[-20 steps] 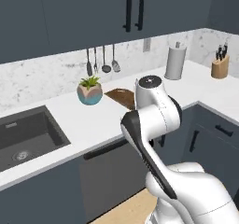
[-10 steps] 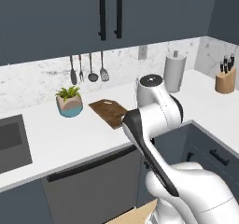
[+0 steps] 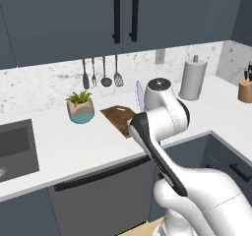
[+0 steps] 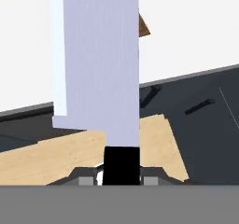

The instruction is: Pick up the knife from the drawer and place it on the cutting board. Then place the meat from the plate to the cutting board.

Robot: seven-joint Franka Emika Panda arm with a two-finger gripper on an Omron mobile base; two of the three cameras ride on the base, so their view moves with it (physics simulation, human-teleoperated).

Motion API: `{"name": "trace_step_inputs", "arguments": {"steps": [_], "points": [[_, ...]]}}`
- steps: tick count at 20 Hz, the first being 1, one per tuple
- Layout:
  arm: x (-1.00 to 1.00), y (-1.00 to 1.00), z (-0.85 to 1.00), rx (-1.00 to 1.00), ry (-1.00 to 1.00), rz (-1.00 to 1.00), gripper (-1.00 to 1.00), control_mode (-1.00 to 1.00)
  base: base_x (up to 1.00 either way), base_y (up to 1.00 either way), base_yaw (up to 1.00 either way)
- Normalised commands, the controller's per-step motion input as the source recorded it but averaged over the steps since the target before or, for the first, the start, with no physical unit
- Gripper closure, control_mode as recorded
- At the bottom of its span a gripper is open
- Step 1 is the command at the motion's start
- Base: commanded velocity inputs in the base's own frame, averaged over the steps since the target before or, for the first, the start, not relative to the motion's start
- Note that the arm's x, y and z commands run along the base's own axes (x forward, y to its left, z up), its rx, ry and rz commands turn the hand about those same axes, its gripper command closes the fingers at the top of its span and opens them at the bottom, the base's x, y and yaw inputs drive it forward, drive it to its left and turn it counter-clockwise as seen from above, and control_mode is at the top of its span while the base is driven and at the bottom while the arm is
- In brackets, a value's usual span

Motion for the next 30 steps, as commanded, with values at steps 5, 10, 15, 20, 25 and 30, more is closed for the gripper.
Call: {"name": "trace_step_inputs", "arguments": {"steps": [5, 10, 15, 20, 25, 30], "points": [[1.00, -0.28, -0.10, 0.02, 0.18, 0.13, 1.00, -1.00, 0.00, 0.00, 0.00], [1.00, -0.31, -0.27, 0.00, 0.35, 0.08, 1.00, -1.00, 0.00, 0.00, 0.00], [1.00, -0.36, -0.33, 0.00, 0.32, 0.20, 1.00, -1.00, 0.00, 0.00, 0.00], [1.00, 0.03, -0.61, -0.02, 0.23, 0.14, 1.00, -1.00, 0.00, 0.00, 0.00], [1.00, 0.26, -0.61, -0.07, 0.06, 0.12, 1.00, -1.00, 0.00, 0.00, 0.00], [1.00, 0.13, -0.47, -0.06, 0.00, 0.08, 1.00, -1.00, 0.00, 0.00, 0.00]]}}
